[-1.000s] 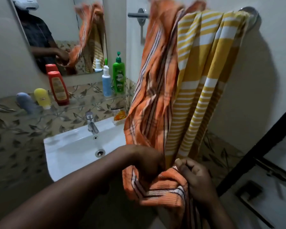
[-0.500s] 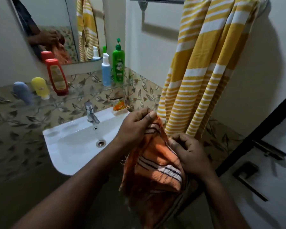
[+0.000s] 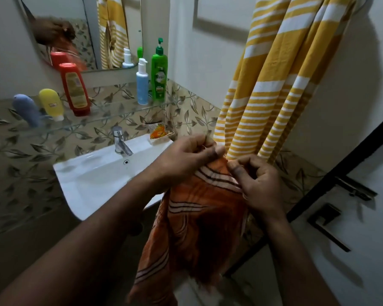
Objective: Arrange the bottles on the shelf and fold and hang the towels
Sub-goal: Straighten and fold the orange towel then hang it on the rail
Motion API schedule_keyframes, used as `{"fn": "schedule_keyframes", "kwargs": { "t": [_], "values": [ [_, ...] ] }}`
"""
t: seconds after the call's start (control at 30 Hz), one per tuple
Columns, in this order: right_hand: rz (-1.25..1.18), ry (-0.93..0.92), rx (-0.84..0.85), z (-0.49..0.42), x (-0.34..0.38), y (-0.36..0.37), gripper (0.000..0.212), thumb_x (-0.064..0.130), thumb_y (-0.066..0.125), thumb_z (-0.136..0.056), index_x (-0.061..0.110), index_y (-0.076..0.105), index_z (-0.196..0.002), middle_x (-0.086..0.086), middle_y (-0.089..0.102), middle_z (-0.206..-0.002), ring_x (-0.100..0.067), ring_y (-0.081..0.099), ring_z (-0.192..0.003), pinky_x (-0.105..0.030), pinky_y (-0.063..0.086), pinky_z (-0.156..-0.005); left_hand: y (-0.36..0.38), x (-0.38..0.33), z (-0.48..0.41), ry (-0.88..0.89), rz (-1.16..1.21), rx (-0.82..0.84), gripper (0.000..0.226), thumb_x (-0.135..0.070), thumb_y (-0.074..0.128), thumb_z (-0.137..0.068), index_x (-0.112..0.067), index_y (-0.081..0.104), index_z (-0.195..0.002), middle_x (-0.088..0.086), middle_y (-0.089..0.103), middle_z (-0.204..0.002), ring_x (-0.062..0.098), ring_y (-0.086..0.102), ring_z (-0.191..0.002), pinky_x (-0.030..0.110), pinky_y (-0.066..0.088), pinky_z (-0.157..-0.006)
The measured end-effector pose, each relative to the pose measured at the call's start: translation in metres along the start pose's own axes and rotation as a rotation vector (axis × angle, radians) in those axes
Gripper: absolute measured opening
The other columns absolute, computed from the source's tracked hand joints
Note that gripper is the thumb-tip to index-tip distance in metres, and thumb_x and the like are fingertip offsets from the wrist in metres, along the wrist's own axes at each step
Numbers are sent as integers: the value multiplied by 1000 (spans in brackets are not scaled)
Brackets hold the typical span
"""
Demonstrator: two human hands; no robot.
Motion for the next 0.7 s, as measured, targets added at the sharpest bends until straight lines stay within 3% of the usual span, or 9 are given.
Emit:
{"fn": "schedule_keyframes", "kwargs": {
  "t": [0.07,0.13,0.17,0.23,0.37,0.47,0.53,0.63,0.7],
  "values": [
    [-20,-11,4,-4,10,-1,16,30,77,-88,17,73,-79,-2,75,-79,-22,71,-77,-36,56,-71,8,3,-1,8,-282,171,35,-34,80,-89,-19,70,-119,0,76,-105,15,74,-95,33,62,-84],
    [-27,-33,-21,-8,16,-5,21,32,80,-87,15,72,-77,-6,74,-78,-30,71,-77,-39,57,-69,12,7,-1,87,-421,233,29,-27,81,-90,-17,75,-116,2,78,-105,17,74,-98,43,59,-89],
    [-28,-49,-30,-10,18,-7,24,33,81,-87,14,71,-76,-7,73,-76,-30,70,-74,-38,56,-67,10,8,-1,107,-361,187,13,-19,78,-93,-18,79,-106,1,78,-97,15,74,-92,45,59,-84],
    [-41,-33,0,-10,11,-11,31,39,81,-85,14,67,-73,-9,68,-71,-22,63,-65,-34,51,-62,2,14,-1,81,-58,32,21,-5,66,-98,-20,77,-87,-3,74,-82,11,68,-76,31,58,-68],
    [-82,167,302,9,-41,-6,28,43,86,-76,19,72,-73,-2,66,-68,-13,56,-64,-26,44,-57,-12,23,-1,21,531,-229,14,-12,58,-103,-9,68,-93,9,66,-78,21,62,-69,31,56,-65],
    [-51,248,559,29,-63,8,14,21,88,-83,17,75,-79,2,71,-73,-12,62,-69,-27,47,-63,-18,27,-2,-7,357,-256,14,-16,58,-105,-10,66,-95,5,66,-75,18,62,-64,29,53,-61],
    [-114,251,510,30,-60,14,19,28,87,-84,18,74,-93,7,74,-84,-8,69,-83,-27,54,-74,-13,24,-3,-6,230,-211,15,-17,58,-106,-12,66,-94,3,66,-74,15,63,-63,25,52,-58],
    [-181,249,408,26,-49,32,48,56,83,-77,39,64,-118,14,73,-106,-10,70,-106,-34,60,-90,-2,21,-4,30,94,-189,12,-17,62,-104,-10,70,-99,5,67,-82,18,65,-73,31,54,-66],
    [-204,224,373,24,-46,47,45,48,85,-76,43,67,-117,7,75,-113,-18,72,-109,-42,62,-92,2,17,-4,59,47,-160,11,-20,66,-101,-11,73,-101,6,70,-90,21,69,-80,38,57,-74]
  ]
}}
Point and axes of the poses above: each hand's wrist, its own z-axis away from the middle knuckle, its own y-axis out of the palm, x = y × z, the point moved 4 cm from there along -z, towards the middle knuckle
